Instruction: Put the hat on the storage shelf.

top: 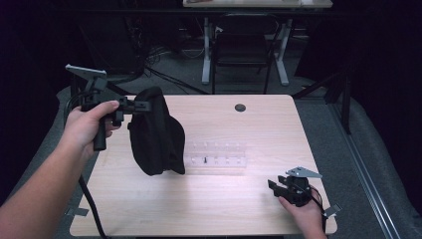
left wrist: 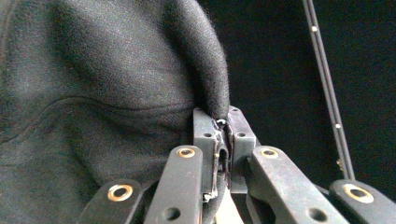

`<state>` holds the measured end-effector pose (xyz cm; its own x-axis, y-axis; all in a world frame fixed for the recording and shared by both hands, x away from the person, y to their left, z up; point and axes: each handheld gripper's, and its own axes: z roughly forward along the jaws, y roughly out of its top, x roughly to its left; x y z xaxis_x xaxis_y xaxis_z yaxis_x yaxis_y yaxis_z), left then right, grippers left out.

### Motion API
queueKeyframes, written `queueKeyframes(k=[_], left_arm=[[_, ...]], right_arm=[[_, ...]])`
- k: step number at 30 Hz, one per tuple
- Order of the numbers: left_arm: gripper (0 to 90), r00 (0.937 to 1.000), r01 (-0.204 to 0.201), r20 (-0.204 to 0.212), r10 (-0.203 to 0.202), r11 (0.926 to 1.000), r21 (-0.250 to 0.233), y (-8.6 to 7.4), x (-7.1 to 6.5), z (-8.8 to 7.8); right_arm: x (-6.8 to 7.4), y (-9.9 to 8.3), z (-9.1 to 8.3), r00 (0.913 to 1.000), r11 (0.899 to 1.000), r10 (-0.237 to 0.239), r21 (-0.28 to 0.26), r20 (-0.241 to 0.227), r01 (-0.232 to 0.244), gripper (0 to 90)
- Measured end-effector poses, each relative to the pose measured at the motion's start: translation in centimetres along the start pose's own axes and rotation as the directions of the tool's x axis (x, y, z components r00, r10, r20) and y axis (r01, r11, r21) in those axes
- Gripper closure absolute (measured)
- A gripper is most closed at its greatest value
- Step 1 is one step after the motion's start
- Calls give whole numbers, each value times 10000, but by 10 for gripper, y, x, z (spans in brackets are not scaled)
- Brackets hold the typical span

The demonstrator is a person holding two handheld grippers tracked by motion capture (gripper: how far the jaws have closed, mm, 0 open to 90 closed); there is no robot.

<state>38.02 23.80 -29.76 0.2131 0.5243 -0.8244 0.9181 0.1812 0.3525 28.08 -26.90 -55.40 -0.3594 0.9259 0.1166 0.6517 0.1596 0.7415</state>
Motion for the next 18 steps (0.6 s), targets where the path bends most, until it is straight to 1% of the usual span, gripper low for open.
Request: queueKeyframes(k=[3,4,6,8,13,16,18], left_arm=[[857,9999,-96,-107,96,9999,-48,3,-4,-2],[857,9999,-106,-66,105,9999,-63,4,-5,-2],[857,9999,-144,-19,144,9998,-109,6,-6,-1],[857,9998,-196,-74,196,9998,-45,7,-7,2],[857,9996,-286,-41,286,9996,57,11,-10,14],[857,9991,-362,-198,365,9992,190,13,-13,21],[857,9991,-359,-229,363,9992,192,14,-14,25]], right_arm=[[0,0,0,10000,10000,-1,-13,-17,1,529],[0,0,0,10000,10000,-10,-11,-17,9,529],[0,1,0,10000,10000,-54,39,-16,54,529],[0,1,0,10000,10000,-47,26,-23,47,529],[-1,1,0,10000,10000,-30,38,-16,30,528],[-1,1,0,10000,10000,-44,56,-51,45,528],[-1,1,1,10000,10000,-9,-2,-66,9,528]])
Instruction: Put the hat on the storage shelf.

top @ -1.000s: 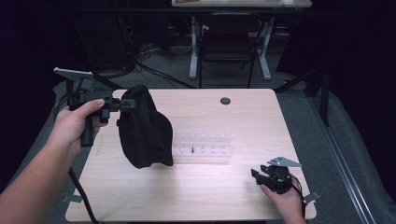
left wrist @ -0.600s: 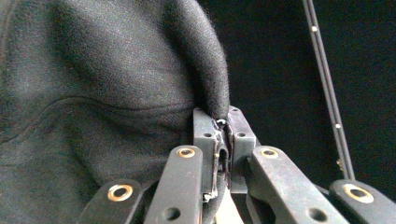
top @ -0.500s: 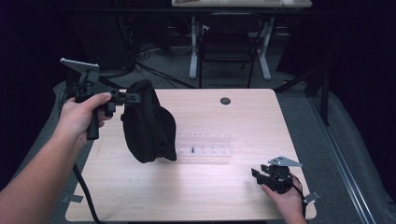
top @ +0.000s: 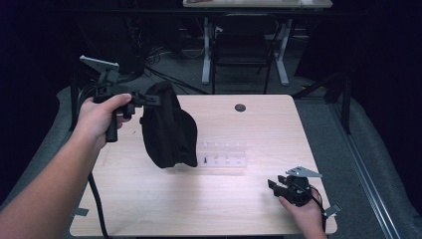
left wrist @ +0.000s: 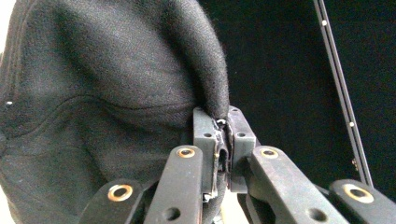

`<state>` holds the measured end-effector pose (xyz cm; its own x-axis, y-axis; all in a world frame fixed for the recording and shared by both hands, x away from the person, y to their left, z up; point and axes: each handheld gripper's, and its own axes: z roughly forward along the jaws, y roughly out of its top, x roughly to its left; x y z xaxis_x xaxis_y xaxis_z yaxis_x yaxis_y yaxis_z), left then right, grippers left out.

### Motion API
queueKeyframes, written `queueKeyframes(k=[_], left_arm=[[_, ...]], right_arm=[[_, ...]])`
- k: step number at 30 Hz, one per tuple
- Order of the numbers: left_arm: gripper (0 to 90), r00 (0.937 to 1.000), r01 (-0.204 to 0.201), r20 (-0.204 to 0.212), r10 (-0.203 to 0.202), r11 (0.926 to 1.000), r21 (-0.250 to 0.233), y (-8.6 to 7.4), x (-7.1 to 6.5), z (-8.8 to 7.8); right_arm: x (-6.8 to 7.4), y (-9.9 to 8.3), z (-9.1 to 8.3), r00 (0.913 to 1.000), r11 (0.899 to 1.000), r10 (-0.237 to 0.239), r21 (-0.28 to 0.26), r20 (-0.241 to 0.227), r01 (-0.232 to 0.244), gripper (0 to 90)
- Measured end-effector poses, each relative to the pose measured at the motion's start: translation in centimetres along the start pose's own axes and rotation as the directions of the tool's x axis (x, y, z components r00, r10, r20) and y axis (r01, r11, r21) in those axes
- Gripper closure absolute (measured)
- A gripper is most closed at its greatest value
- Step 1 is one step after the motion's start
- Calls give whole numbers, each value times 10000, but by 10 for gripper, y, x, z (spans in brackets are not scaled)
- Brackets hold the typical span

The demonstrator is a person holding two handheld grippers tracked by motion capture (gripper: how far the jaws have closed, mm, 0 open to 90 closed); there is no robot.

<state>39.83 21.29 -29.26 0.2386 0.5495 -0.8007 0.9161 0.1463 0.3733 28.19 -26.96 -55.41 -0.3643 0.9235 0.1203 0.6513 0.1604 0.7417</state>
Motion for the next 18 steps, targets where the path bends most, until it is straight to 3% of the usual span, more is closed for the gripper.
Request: queueKeyframes(k=[18], left_arm=[[857,9996,-72,-262,79,9996,271,8,-7,26]], right_arm=[[-2,0,-2,9998,9998,113,-160,-133,-115,527]])
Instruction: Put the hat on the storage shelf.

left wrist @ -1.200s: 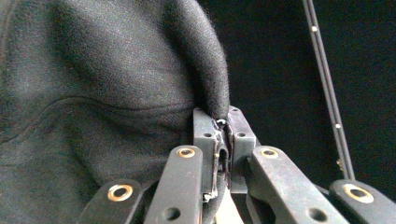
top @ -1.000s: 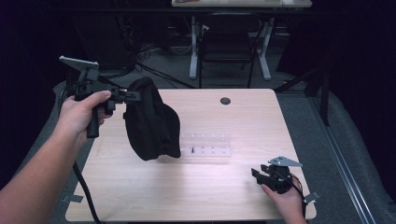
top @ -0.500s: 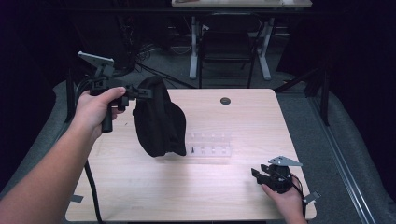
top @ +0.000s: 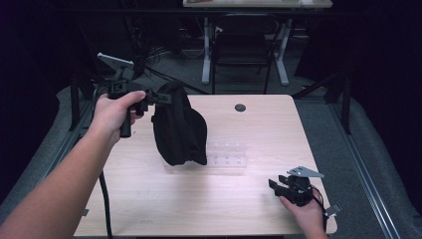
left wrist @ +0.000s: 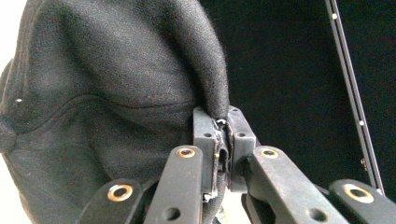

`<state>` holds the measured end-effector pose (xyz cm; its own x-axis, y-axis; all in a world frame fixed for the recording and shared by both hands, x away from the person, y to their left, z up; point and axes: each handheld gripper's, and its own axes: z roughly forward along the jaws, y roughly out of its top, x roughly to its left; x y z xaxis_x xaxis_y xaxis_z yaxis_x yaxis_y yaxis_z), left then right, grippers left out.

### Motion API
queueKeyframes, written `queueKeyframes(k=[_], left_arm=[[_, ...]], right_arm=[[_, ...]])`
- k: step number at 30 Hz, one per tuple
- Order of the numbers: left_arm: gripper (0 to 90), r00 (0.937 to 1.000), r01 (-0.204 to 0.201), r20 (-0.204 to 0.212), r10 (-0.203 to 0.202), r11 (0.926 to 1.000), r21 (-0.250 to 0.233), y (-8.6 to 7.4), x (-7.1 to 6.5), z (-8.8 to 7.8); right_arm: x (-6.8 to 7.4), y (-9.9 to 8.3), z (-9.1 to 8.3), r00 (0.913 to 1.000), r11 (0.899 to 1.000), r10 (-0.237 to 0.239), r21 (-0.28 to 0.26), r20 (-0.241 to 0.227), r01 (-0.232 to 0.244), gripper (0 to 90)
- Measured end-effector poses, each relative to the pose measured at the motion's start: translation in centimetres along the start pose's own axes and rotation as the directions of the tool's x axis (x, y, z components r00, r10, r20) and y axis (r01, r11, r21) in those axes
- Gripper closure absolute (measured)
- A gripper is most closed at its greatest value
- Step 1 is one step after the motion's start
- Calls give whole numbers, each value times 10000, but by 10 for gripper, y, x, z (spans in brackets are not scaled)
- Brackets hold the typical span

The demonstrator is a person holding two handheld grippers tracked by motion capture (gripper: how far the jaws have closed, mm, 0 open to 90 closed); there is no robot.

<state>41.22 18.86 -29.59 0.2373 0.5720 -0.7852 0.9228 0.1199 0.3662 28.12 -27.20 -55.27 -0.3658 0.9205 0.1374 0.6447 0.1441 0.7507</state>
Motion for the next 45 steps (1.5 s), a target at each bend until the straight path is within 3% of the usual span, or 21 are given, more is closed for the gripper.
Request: queueKeyframes(k=[8,15,35,40,41,45], left_arm=[[857,9989,-191,-430,194,9998,70,2,-5,8],[857,9980,-259,-570,268,9995,161,2,-7,15],[856,9970,-603,-463,618,9976,329,5,-23,41],[855,9969,-638,-438,654,9973,369,6,-26,46],[855,9973,-579,-427,594,9977,360,5,-26,47],[855,9975,-634,-287,646,9971,415,4,-29,52]], right_arm=[[-1,0,-1,10000,10000,24,-12,-30,-24,527],[-1,1,-1,10000,10000,19,-22,-72,-19,527],[0,2,-1,9999,10000,-26,-21,-113,25,527],[0,2,-1,9999,10000,-97,-13,-43,97,527],[-1,3,-3,9995,9993,-317,214,53,316,527],[1,2,0,9998,9999,-65,-93,-172,63,527]])
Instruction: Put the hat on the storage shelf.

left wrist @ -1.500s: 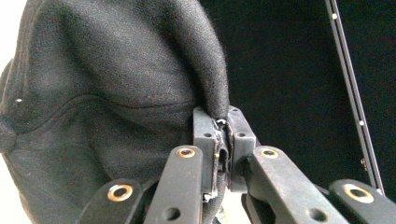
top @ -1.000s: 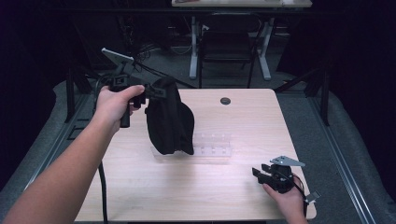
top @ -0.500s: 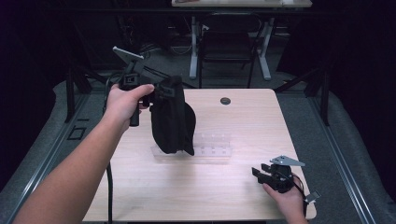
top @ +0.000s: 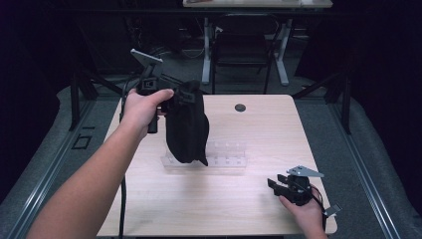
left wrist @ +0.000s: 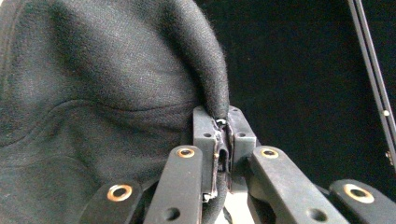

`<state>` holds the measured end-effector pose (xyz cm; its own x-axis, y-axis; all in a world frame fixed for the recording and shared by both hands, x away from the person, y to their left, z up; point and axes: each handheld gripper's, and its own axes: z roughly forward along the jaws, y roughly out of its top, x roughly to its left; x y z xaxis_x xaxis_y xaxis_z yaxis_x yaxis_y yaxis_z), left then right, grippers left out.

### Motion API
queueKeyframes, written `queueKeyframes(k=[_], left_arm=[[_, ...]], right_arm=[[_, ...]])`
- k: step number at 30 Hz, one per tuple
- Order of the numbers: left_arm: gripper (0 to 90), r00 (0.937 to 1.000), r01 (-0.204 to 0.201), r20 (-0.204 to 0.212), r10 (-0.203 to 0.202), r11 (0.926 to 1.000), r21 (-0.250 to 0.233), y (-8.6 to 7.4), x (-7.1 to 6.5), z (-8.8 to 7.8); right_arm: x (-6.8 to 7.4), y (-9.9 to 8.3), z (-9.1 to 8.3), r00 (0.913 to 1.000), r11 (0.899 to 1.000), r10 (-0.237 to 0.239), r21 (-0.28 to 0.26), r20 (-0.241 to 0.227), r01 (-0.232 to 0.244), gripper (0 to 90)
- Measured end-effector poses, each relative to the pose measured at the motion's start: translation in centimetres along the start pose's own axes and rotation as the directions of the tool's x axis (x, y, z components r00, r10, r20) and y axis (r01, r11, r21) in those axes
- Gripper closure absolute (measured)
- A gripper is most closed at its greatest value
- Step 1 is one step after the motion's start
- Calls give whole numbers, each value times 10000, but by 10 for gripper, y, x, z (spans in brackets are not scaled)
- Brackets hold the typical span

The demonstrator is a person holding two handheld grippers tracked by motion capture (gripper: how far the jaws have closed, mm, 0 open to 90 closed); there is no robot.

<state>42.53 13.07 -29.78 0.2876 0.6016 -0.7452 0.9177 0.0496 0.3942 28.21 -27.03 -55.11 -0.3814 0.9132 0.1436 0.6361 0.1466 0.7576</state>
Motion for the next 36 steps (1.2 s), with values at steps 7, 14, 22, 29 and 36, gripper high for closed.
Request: queueKeyframes(k=[7,14,22,29,36], left_arm=[[855,9999,-66,150,65,9999,103,-2,-5,8],[855,9996,-145,226,142,9998,126,-3,-6,11],[854,9992,-26,396,22,10000,96,-5,-4,12],[854,9989,-21,471,16,10000,98,-5,-2,12],[854,9989,-34,471,28,9999,109,-5,-3,12]], right_arm=[[3,1,-1,10000,9999,-42,-99,-43,41,527],[19,6,0,9976,9978,-632,-201,-290,627,536],[52,24,3,9839,9869,-1604,-284,-790,1586,565],[79,42,11,9644,9729,-2305,-487,-1300,2260,618],[100,65,14,9475,9583,-2823,-892,-1499,2714,633]])
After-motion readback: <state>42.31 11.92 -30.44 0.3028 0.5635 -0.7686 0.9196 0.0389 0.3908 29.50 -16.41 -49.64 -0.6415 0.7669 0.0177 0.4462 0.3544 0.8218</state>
